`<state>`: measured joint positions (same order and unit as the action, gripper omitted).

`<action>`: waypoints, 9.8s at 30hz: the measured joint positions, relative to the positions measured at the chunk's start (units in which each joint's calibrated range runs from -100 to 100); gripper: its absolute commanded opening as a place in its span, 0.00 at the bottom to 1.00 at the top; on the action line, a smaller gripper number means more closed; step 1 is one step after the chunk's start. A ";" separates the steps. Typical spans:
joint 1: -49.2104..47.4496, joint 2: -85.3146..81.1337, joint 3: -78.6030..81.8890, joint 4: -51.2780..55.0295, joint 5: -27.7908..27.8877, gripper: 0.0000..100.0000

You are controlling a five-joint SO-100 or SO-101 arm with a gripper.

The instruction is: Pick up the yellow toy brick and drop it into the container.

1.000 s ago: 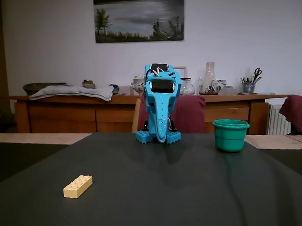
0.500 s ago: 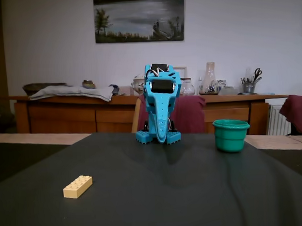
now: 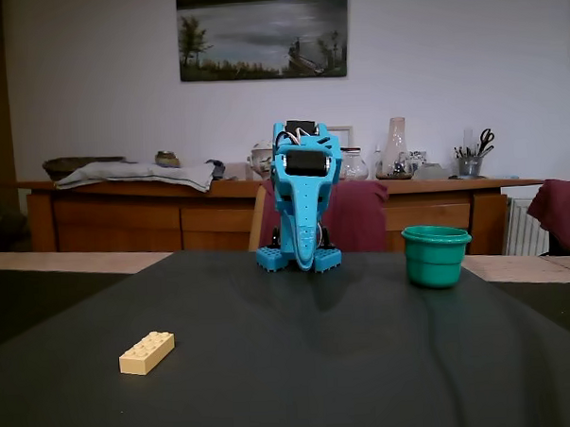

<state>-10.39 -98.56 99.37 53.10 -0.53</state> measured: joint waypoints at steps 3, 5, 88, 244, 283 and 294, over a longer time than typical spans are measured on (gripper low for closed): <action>0.00 0.00 0.00 0.00 0.00 0.00; 0.00 0.00 0.00 0.00 0.00 0.00; 21.16 80.75 -54.83 -0.18 59.33 0.11; -55.83 77.09 -73.95 44.96 23.90 0.11; 6.98 52.36 -97.05 41.79 8.30 0.00; 6.98 23.71 -44.04 7.39 5.76 0.00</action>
<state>-3.41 -74.84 55.32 60.49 5.24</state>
